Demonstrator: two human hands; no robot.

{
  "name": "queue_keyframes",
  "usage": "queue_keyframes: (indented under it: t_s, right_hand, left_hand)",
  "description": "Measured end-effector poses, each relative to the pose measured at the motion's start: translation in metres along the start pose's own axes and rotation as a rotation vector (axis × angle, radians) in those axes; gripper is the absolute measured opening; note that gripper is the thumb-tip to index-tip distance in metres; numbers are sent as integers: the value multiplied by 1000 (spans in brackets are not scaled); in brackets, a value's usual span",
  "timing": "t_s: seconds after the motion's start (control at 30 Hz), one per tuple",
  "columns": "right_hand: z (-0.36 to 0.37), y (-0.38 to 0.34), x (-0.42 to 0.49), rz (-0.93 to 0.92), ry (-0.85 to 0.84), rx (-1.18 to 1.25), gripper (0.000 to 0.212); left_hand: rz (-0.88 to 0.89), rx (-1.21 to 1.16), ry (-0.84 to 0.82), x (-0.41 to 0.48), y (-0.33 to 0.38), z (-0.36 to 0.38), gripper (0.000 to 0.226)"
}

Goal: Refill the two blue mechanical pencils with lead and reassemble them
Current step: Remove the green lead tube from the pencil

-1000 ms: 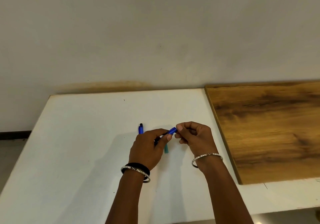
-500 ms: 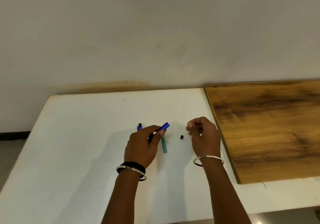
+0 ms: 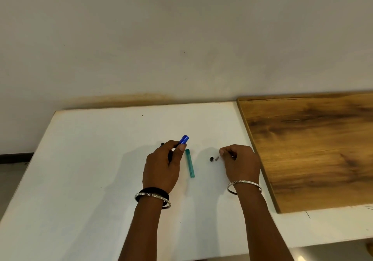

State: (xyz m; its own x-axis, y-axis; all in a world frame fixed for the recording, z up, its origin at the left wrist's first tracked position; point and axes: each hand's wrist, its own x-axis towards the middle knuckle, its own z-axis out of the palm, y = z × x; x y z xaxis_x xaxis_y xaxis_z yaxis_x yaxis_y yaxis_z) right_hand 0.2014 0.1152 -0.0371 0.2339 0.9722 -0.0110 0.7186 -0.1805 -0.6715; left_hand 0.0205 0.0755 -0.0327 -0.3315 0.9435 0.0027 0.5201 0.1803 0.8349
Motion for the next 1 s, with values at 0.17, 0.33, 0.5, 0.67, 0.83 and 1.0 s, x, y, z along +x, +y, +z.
queue_keyframes:
  t_s: [0.17,0.33,0.5,0.67,0.83,1.0]
  right_hand:
    - [2,-28,-12,-129,48,91,6]
    - [29,-50,-32,-99,-182,-109,18]
    - [37,-52,-37,25,-252,-178,24]
    - [38,-54,-40,116,-264,-156,23]
    - [39,-56,-42,120,-286,-160,19]
    - [37,-55,-38,96,-302,-19,17]
  left_hand:
    - [-32,0,40,1,1,-1,30]
    - [-49,12,75,2,1,-3,30]
    - [-74,19,90,3,-2,-6,34]
    - [-82,22,94,3,-3,-7,32]
    - [-108,32,104,4,-6,-11,34]
    - [-171,26,137,3,0,-13,30]
